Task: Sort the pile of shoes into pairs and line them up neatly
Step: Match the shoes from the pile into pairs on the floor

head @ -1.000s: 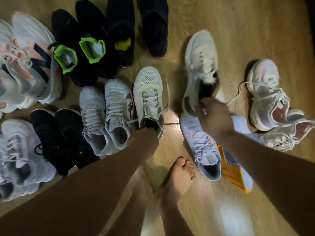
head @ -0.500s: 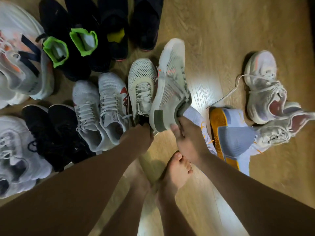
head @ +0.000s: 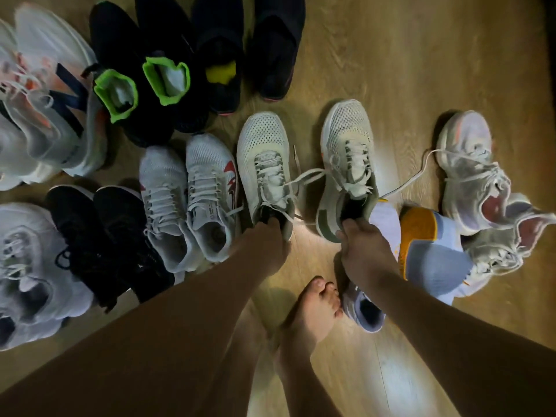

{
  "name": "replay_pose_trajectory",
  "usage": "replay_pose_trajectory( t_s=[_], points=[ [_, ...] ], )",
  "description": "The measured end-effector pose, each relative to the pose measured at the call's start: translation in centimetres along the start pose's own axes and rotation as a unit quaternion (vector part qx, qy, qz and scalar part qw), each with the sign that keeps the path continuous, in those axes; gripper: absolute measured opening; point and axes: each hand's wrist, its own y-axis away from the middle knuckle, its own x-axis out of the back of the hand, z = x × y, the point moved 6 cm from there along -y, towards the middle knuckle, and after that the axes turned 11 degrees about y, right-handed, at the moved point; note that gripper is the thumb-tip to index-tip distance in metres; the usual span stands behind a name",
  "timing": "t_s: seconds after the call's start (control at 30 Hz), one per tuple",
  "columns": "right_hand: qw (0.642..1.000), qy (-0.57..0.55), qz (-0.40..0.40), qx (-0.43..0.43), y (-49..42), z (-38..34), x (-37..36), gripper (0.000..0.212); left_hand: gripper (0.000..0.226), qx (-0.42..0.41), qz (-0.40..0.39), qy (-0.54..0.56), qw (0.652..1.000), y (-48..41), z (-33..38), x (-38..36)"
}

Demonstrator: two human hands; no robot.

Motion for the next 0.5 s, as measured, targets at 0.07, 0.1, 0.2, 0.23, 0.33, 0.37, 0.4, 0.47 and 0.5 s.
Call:
replay_pose_trajectory(
  t_s=[0.07, 0.1, 0.2, 0.23, 0.33, 0.37, 0.4, 0.47, 0.5],
  points=[
    [0.999, 0.023, -0.019, 0.039, -0.4, -1.5, -0.5, 0.013, 0.044, -0.044, 0.048, -0.025, 0.998, 0.2, 0.7, 1.4],
    [0.997, 0.042, -0.031, 0.06, -0.5, -2.2, -0.9, 0.018, 0.041, -0.077, 0.093, -0.039, 0.992, 0.4, 0.9, 2.6],
    [0.985, 0.111, -0.061, 0.113, -0.6, -3.8, -1.7, 0.031, 0.03, -0.171, 0.204, 0.002, 0.964, 0.1, 1.2, 7.5],
    [0.981, 0.129, -0.078, 0.124, -0.7, -3.8, -2.1, 0.034, 0.026, -0.185, 0.241, 0.009, 0.953, -0.6, 1.0, 9.4],
    [0.972, 0.152, -0.075, 0.164, -1.0, -3.3, -2.3, 0.036, 0.026, -0.191, 0.315, -0.049, 0.929, -4.7, -0.8, 16.5],
    [0.97, 0.159, -0.072, 0.171, -1.2, -3.0, -2.3, 0.032, 0.032, -0.179, 0.309, -0.092, 0.93, -6.0, -0.9, 18.6],
    [0.968, 0.167, -0.074, 0.172, -1.4, -2.6, -2.5, 0.028, 0.039, -0.179, 0.301, -0.128, 0.928, -7.4, -0.5, 19.7],
    [0.972, 0.159, -0.085, 0.152, -1.5, -1.9, -2.8, 0.029, 0.054, -0.184, 0.277, -0.178, 0.926, -10.0, 0.3, 21.5],
    [0.978, 0.132, -0.08, 0.138, -1.3, -1.8, -2.5, 0.031, 0.059, -0.203, 0.257, -0.186, 0.926, -10.1, 1.6, 23.7]
  ],
)
